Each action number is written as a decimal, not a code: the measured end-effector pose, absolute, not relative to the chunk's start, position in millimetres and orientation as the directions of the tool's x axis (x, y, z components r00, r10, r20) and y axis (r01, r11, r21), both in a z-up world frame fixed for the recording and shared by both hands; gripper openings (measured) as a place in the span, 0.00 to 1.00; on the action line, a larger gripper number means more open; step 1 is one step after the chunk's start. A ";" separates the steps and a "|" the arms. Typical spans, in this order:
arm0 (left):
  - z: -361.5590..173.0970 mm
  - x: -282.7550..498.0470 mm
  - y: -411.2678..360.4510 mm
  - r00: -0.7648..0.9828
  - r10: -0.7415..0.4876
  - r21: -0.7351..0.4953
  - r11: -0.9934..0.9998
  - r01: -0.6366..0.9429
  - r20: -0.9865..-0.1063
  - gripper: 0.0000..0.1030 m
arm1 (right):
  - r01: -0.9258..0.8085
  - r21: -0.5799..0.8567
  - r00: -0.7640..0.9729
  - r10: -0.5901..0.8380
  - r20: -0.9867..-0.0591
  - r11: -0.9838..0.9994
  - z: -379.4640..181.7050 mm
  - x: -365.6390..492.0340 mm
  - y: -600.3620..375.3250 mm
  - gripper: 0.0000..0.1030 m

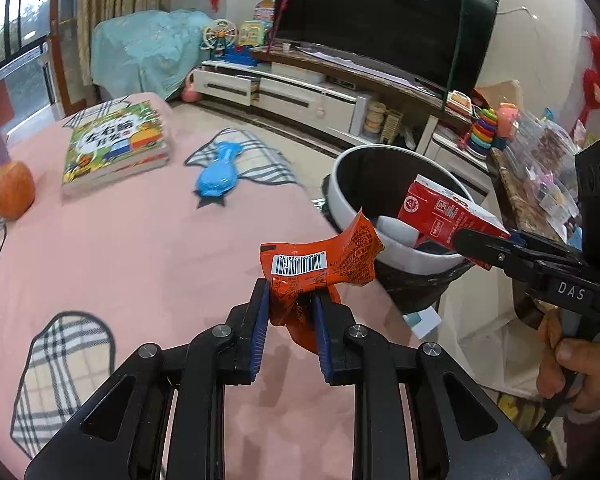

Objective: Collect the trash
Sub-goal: 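Carry the orange snack bag and milk carton over the bin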

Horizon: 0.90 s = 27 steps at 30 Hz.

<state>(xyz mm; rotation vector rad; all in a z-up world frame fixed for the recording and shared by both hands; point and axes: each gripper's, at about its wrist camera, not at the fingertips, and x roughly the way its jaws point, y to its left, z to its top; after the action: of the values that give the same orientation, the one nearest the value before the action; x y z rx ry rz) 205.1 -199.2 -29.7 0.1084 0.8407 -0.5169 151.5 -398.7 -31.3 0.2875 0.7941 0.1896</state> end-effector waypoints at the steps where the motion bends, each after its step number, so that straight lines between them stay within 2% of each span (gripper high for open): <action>1: -29.5 205.4 -203.6 0.550 -0.395 -0.105 0.869 0.483 -0.735 0.19 | -0.054 0.324 0.690 0.270 -0.672 0.945 -30.7 150.5 -402.4 0.53; 27: -27.0 214.3 -275.4 0.524 -0.402 -0.051 0.827 0.560 -0.751 0.19 | 0.032 0.314 0.717 0.197 -0.669 0.949 -27.5 147.3 -458.2 0.53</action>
<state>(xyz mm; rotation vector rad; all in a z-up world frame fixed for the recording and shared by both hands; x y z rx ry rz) 214.2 -275.4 -27.0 0.2066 0.8400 -0.5803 147.3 -458.2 -27.5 0.3157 0.7690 0.0926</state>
